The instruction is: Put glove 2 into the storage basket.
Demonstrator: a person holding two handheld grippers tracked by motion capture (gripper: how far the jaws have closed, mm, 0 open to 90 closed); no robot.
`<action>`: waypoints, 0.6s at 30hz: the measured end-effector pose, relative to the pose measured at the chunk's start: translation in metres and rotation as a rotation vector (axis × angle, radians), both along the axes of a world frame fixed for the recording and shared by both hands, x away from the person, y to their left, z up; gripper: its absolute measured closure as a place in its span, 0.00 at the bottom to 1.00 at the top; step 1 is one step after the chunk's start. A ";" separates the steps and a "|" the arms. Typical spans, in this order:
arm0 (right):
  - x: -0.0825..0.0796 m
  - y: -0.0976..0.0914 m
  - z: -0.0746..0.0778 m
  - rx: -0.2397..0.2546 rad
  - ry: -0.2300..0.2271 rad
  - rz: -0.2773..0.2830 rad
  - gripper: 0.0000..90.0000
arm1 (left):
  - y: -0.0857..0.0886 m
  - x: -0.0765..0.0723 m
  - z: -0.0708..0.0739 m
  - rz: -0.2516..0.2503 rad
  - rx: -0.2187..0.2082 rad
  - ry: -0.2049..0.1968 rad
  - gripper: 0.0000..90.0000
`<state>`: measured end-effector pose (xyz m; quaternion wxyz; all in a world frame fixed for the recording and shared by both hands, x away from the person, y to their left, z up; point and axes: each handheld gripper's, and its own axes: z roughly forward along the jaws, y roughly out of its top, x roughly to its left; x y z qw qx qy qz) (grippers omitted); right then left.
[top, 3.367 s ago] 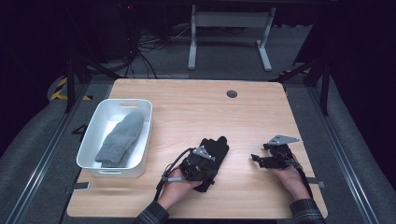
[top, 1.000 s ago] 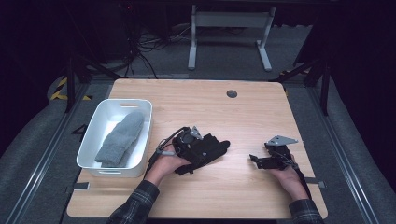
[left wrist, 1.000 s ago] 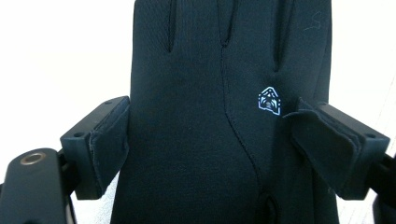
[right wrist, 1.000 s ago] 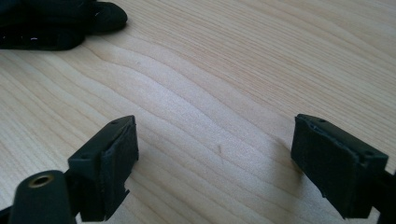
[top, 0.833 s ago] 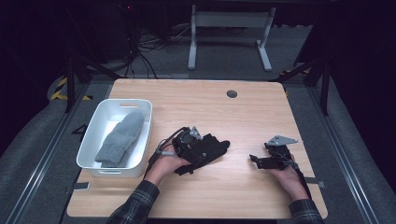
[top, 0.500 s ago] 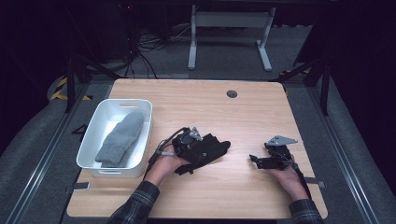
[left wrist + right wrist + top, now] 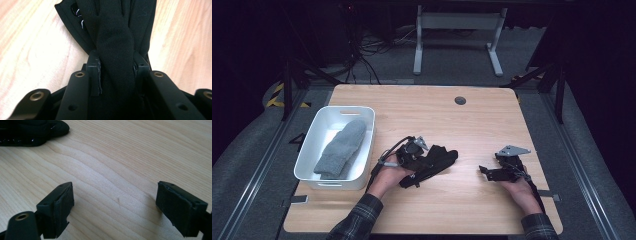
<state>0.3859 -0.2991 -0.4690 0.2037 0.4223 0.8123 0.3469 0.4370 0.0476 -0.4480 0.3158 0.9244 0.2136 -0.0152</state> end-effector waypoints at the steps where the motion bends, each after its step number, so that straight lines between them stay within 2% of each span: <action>1: 0.000 0.000 0.000 0.000 0.000 0.000 0.17 | 0.000 0.000 0.001 0.008 -0.009 0.012 0.76; 7: 0.000 0.000 0.000 0.000 0.000 0.000 0.17 | 0.001 -0.003 0.010 0.029 -0.010 0.021 0.76; 18: 0.000 0.000 0.000 -0.001 0.000 0.000 0.17 | 0.007 -0.011 0.036 0.056 -0.056 0.021 0.76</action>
